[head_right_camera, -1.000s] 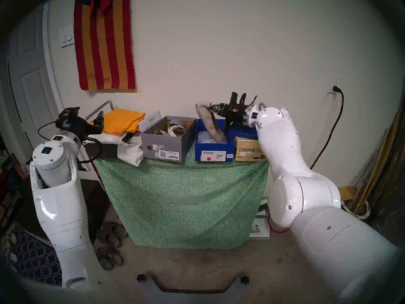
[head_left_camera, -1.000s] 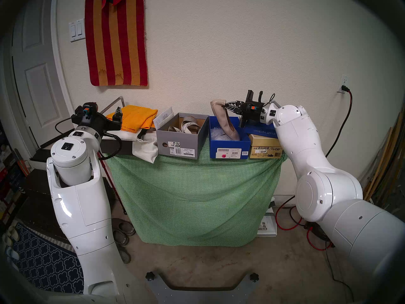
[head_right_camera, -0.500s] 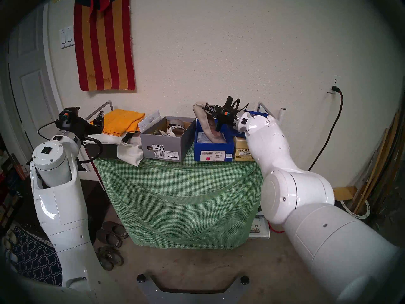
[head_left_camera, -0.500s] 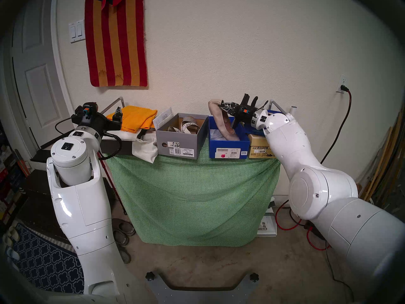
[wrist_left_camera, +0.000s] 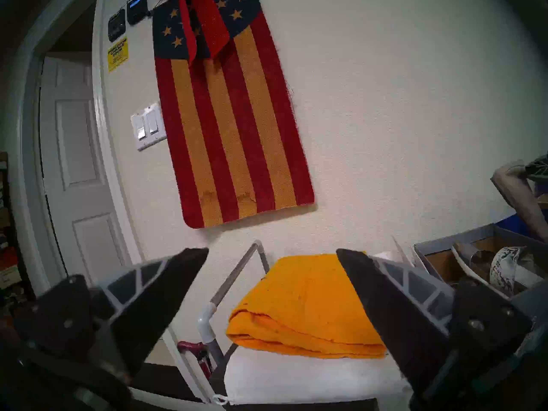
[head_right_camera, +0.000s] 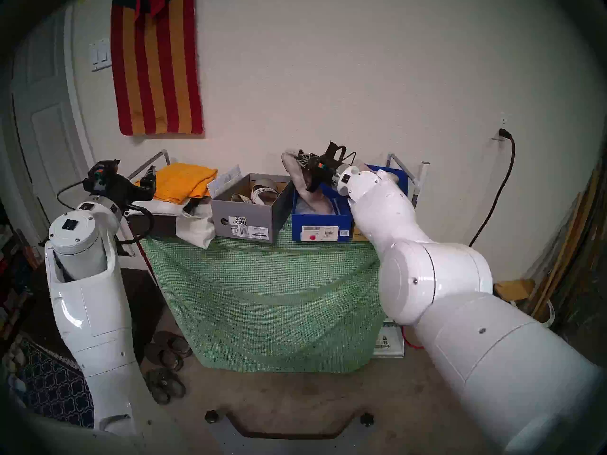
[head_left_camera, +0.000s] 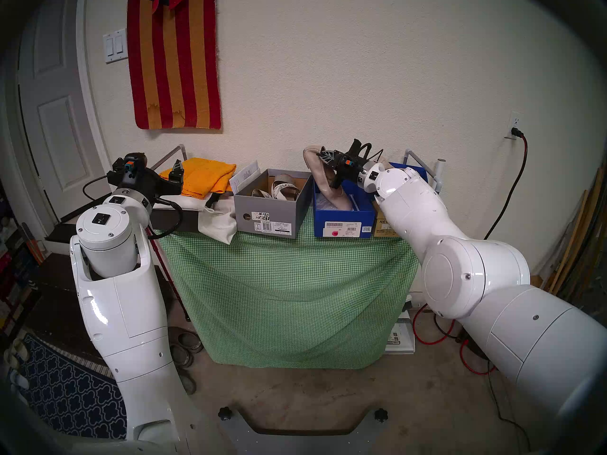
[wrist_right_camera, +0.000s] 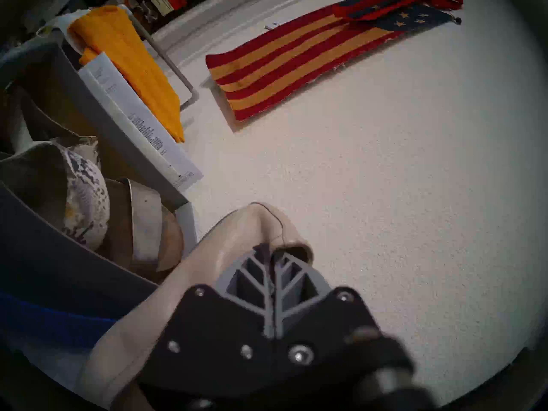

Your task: Put shoes into shoe box

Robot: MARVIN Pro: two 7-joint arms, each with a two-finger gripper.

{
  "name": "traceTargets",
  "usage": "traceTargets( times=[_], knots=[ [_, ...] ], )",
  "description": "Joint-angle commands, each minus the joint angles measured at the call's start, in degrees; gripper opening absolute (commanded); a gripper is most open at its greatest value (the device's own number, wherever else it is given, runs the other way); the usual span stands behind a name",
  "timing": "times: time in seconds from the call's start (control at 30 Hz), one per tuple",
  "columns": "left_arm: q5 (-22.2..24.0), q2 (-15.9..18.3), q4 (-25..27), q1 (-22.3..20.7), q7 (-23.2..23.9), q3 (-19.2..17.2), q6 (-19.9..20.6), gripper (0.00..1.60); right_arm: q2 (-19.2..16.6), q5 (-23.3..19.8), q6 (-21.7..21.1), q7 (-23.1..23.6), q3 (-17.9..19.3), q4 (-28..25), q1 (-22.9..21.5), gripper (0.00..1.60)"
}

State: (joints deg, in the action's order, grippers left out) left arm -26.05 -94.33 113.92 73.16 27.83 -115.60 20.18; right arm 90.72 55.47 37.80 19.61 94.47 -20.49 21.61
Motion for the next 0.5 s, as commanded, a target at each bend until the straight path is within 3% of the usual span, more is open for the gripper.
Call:
traceTargets(
  times=[0.0, 0.47],
  knots=[
    [-0.01, 0.02, 0.28, -0.03, -0.01, -0.07, -0.06, 1.60, 0.70, 1.24, -2.81, -4.34, -0.33, 1.25, -3.75, 0.00],
    [-0.23, -0.15, 0.21, -0.19, 0.19, -0.20, -0.12, 1.60, 0.49, 4.11, -6.73, -9.32, -0.88, 4.21, -6.02, 0.00]
  ],
)
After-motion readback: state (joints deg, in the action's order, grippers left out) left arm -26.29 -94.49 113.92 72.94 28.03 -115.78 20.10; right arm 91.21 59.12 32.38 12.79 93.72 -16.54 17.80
